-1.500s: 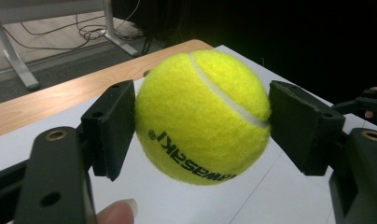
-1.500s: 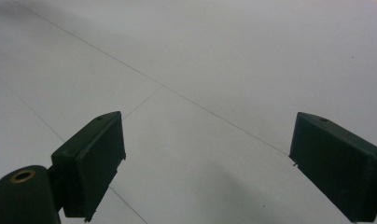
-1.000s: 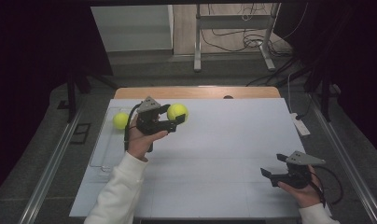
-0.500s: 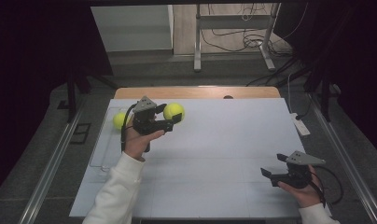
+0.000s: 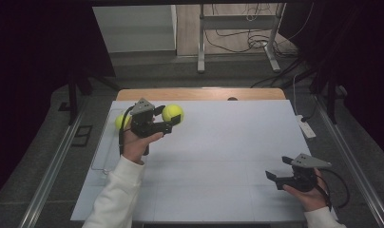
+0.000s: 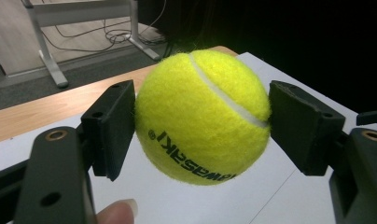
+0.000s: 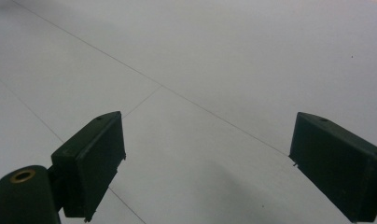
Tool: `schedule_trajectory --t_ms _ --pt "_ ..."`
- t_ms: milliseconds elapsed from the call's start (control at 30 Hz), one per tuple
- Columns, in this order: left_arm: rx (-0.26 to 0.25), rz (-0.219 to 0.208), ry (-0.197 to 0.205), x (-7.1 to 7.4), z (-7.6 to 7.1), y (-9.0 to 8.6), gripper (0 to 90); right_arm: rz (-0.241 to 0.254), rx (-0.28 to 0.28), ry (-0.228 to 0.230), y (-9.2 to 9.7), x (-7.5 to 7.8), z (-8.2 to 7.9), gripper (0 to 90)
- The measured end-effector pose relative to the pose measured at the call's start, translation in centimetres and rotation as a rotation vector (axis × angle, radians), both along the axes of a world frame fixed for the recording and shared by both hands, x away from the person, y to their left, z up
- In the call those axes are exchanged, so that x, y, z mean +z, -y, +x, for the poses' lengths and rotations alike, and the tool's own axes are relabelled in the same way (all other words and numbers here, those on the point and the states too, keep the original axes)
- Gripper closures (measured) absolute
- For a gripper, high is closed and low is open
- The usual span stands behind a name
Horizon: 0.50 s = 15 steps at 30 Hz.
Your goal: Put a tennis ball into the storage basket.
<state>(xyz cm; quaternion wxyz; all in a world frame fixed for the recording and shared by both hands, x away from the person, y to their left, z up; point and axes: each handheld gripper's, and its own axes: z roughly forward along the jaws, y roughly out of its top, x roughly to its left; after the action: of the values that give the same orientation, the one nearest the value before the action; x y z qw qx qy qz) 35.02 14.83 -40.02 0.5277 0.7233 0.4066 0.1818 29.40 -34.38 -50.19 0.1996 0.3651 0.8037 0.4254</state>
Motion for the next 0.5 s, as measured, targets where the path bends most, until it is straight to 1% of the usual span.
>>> schedule_trajectory --t_ms 500 --pt "0.034 -0.004 0.001 0.1 -0.3 -1.3 27.0 0.000 0.000 -0.001 0.0 0.0 0.0 10.7"
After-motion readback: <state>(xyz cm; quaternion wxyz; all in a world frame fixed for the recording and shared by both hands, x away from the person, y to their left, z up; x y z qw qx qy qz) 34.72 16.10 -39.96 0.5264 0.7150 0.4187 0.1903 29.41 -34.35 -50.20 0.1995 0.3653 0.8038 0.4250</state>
